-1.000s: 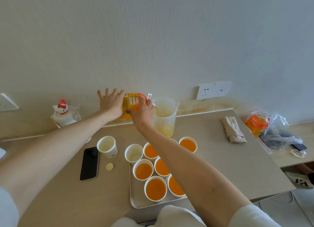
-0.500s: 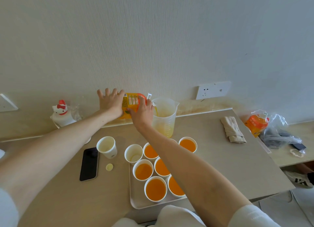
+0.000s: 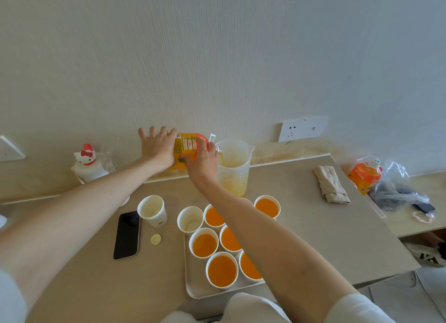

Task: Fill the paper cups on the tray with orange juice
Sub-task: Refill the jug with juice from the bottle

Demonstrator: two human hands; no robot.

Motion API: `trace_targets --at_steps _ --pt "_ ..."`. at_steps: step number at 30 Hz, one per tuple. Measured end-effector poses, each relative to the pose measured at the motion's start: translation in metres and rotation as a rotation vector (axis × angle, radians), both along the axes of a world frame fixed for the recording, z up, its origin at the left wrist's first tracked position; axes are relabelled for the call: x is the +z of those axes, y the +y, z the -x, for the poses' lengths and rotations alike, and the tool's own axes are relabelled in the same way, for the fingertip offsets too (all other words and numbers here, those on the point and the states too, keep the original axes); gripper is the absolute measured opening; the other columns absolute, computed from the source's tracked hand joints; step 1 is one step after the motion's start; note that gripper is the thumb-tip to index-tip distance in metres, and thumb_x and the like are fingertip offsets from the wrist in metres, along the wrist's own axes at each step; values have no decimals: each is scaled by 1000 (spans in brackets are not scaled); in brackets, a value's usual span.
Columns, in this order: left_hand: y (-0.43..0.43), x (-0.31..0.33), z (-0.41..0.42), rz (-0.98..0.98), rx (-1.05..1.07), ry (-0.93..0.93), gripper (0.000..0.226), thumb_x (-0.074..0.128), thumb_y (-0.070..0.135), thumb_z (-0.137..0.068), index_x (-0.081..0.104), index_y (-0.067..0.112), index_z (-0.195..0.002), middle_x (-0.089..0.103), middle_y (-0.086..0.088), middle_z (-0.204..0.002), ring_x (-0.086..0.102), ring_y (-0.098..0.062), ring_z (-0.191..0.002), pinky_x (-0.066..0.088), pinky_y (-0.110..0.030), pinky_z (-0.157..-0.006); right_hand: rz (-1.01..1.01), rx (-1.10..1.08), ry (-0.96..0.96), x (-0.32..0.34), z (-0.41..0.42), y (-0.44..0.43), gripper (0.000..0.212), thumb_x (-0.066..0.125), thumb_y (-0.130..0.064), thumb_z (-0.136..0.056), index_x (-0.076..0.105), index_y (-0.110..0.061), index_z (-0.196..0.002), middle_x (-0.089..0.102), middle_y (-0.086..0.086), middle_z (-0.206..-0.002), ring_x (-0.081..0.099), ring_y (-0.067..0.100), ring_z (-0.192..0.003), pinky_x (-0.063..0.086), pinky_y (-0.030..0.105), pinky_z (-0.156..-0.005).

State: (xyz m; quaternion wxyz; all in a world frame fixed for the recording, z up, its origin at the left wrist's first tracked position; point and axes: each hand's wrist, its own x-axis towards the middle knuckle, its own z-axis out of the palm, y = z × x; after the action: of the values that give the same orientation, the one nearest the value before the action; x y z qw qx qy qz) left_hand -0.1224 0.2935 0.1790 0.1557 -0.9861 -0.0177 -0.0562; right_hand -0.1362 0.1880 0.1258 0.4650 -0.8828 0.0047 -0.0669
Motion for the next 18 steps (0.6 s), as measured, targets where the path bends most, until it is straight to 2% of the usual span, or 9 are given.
trace_targets --at_steps 18 --pt "1 0 -1 2 -2 -5 77 69 26 -76 31 21 -143 44 -6 -137 37 -32 -126 25 -50 -106 -10 -6 -4 1 1 0 69 71 -35 -86 38 -17 -144 38 14 -144 32 33 -134 30 41 -110"
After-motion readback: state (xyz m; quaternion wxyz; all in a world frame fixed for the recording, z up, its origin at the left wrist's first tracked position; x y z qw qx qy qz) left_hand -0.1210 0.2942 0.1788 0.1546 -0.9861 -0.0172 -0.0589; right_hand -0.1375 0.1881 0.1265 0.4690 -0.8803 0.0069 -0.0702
